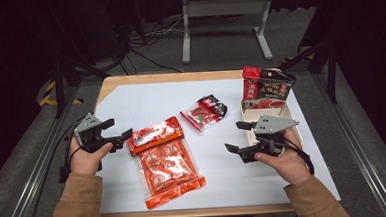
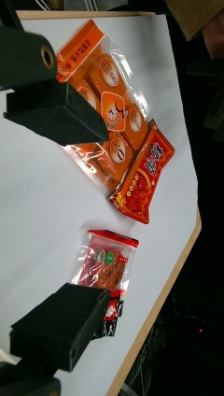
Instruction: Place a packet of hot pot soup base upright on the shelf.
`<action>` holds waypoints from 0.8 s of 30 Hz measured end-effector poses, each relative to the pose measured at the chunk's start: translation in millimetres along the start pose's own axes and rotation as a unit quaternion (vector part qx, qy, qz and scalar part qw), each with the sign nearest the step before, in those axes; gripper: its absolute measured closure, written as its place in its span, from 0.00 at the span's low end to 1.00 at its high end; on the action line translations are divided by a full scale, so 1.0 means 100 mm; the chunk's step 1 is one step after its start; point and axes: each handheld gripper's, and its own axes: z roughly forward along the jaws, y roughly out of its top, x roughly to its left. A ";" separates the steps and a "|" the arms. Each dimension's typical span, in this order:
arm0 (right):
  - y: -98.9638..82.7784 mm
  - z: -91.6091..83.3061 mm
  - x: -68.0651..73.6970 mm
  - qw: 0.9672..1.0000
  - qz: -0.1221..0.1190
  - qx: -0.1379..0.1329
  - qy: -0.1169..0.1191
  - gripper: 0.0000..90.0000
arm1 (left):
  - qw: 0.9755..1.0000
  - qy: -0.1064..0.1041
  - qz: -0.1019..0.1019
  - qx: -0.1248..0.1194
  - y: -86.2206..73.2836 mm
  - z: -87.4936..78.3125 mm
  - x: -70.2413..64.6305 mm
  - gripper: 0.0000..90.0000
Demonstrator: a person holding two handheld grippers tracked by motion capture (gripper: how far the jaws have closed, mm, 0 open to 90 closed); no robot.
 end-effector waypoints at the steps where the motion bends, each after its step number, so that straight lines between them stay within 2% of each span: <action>1: 0.00 0.00 0.01 1.000 -0.001 0.000 0.001 0.23 | 1.000 0.012 0.002 0.013 -0.04 0.05 0.04 0.14; 3: -0.01 0.01 0.01 1.000 -0.001 0.001 0.001 0.23 | 1.000 0.016 0.002 0.020 -0.05 0.07 0.05 0.14; 4: -0.01 0.01 0.01 1.000 0.000 0.001 0.001 0.23 | 1.000 0.012 -0.007 0.021 -0.08 0.11 0.07 0.14; 6: -0.01 0.01 0.01 1.000 0.000 0.001 0.001 0.23 | 1.000 0.010 -0.011 0.025 -0.09 0.14 0.08 0.14; 8: 0.00 0.01 0.01 1.000 0.000 0.001 0.001 0.23 | 0.999 0.005 -0.021 0.037 -0.13 0.22 0.11 0.15; 9: 0.00 0.01 0.01 1.000 0.000 0.001 0.001 0.23 | 0.999 0.001 -0.033 0.043 -0.15 0.25 0.12 0.15; 13: -0.01 0.01 0.00 1.000 0.002 0.001 0.001 0.23 | 0.997 -0.006 -0.046 0.060 -0.21 0.33 0.14 0.17; 15: -0.01 0.01 0.00 1.000 0.003 0.002 0.001 0.23 | 0.997 -0.007 -0.047 0.064 -0.22 0.35 0.15 0.17; 17: -0.01 0.02 0.00 1.000 0.003 0.003 0.001 0.23 | 0.996 -0.011 -0.058 0.073 -0.25 0.38 0.18 0.19; 20: -0.01 0.03 0.00 1.000 0.002 0.004 0.002 0.23 | 0.995 -0.012 -0.060 0.077 -0.26 0.40 0.19 0.20; 22: -0.01 0.03 0.00 1.000 0.002 0.004 0.002 0.23 | 0.994 -0.019 -0.061 0.088 -0.27 0.44 0.18 0.20; 24: -0.02 0.03 -0.01 1.000 0.002 0.006 0.001 0.23 | 0.994 -0.016 -0.054 0.096 -0.29 0.47 0.18 0.20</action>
